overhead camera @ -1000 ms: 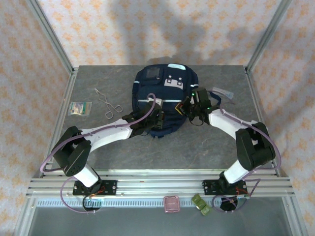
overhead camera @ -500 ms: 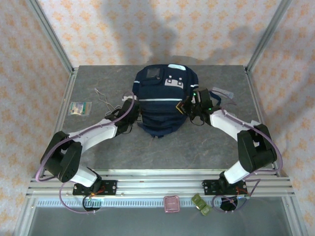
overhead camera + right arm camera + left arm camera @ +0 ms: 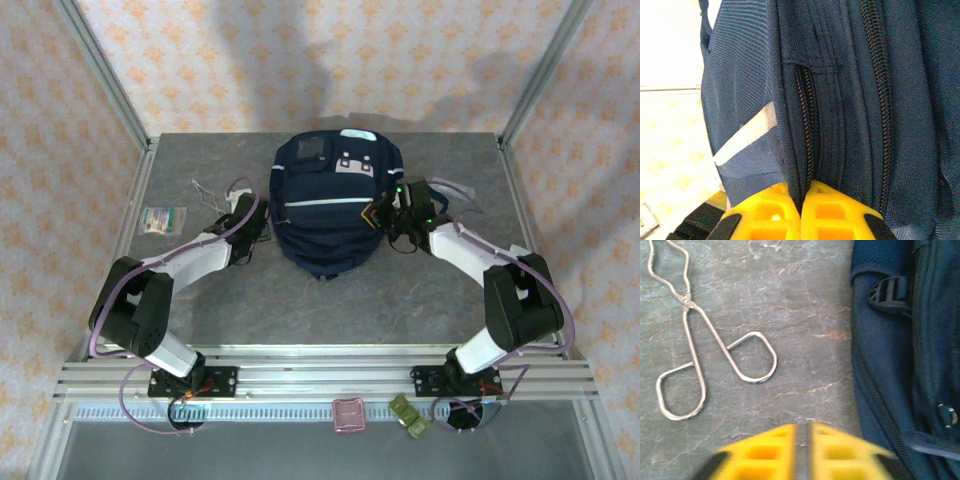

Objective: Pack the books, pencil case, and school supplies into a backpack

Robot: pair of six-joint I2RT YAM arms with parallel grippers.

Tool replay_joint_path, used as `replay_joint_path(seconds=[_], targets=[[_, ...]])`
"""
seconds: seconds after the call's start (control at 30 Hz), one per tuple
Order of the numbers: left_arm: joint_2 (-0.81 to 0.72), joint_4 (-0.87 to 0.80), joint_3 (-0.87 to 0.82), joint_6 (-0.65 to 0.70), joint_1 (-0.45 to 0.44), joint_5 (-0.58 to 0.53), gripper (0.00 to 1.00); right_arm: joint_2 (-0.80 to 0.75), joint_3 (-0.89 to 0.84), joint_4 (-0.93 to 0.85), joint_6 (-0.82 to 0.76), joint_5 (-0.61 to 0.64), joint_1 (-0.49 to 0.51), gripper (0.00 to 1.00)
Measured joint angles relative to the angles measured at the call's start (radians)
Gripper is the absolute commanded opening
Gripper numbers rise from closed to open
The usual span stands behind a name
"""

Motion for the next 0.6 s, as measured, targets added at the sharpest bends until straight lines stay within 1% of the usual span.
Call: replay_joint_path(seconds=[0.1, 0.17, 0.23, 0.27, 0.37, 0.5, 0.57, 0.6], targets=[[-0.028, -0.006, 0.0, -0.001, -0.018, 0.024, 0.44, 0.005, 0.032, -0.034, -0.029, -0.008, -0.008, 0.01], [-0.065, -0.007, 0.0, 0.001, -0.037, 0.04, 0.49, 0.022, 0.08, -0.072, -0.058, -0.012, -0.016, 0.16], [-0.113, -0.005, 0.0, 0.001, -0.06, 0.053, 0.51, 0.037, 0.117, -0.091, -0.093, -0.011, -0.023, 0.3], [-0.14, 0.003, -0.003, 0.003, -0.071, 0.064, 0.53, 0.039, 0.128, -0.099, -0.118, -0.011, -0.026, 0.35], [-0.225, 0.054, -0.029, 0.012, -0.101, 0.098, 0.59, 0.027, 0.139, -0.122, -0.18, -0.002, -0.029, 0.44], [-0.305, 0.134, -0.084, 0.011, -0.122, 0.151, 0.59, -0.047, 0.136, -0.216, -0.259, 0.063, -0.029, 0.62], [-0.311, 0.155, -0.097, 0.0, -0.124, 0.181, 0.6, -0.124, 0.125, -0.256, -0.293, 0.117, -0.044, 0.72], [-0.309, 0.166, -0.103, -0.008, -0.127, 0.197, 0.6, -0.159, 0.117, -0.27, -0.304, 0.142, -0.055, 0.83]])
